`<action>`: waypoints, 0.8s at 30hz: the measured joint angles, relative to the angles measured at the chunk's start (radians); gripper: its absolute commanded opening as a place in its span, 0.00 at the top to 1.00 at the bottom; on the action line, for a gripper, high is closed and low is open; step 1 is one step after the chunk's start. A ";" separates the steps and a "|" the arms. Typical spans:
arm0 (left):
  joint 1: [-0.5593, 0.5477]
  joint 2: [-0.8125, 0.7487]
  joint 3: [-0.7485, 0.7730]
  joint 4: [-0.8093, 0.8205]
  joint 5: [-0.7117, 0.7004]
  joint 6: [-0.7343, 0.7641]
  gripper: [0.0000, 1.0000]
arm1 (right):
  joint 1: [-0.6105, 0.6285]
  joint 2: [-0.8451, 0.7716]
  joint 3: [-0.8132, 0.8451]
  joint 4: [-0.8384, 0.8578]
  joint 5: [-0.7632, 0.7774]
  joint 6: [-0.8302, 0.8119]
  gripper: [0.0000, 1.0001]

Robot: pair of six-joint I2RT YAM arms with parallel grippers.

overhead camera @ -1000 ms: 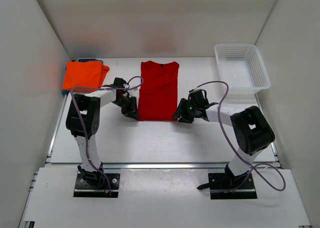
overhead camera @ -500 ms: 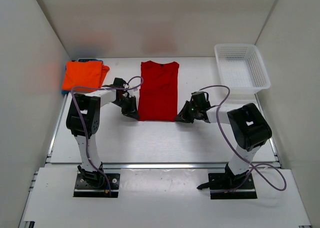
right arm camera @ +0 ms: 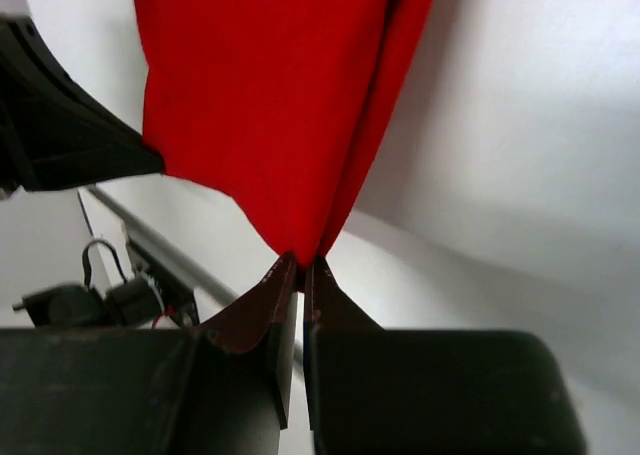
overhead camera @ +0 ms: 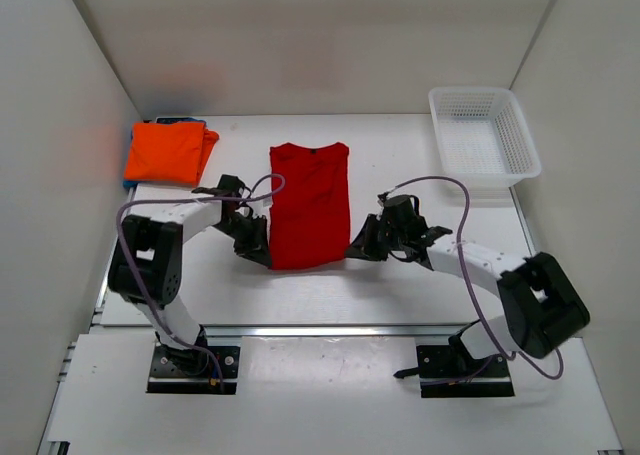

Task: Fold and stack the t-shirts
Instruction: Grab one side of the 2/3 rectangular tshirt with both arms, then fold the long partially folded tshirt into a neat square

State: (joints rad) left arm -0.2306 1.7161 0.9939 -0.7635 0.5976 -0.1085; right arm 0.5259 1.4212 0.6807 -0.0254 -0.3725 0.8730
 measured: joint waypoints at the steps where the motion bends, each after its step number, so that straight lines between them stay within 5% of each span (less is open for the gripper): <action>1: -0.001 -0.032 -0.011 -0.012 0.002 0.006 1.00 | 0.019 -0.035 -0.010 -0.014 0.005 0.004 1.00; 13: 0.066 -0.447 -0.107 -0.179 0.071 0.070 1.00 | 0.190 -0.328 -0.043 -0.272 0.096 0.108 1.00; 19: 0.092 -0.446 -0.050 -0.213 0.153 0.061 1.00 | 0.130 -0.337 0.098 -0.417 0.083 0.087 1.00; 24: 0.105 -0.332 0.164 -0.234 0.211 0.035 1.00 | 0.015 -0.275 0.270 -0.449 0.029 0.016 1.00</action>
State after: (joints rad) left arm -0.1261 1.3838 1.1580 -0.9977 0.8082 -0.0738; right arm 0.5407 1.1461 0.9512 -0.4740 -0.3431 0.8894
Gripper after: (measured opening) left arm 0.142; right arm 0.019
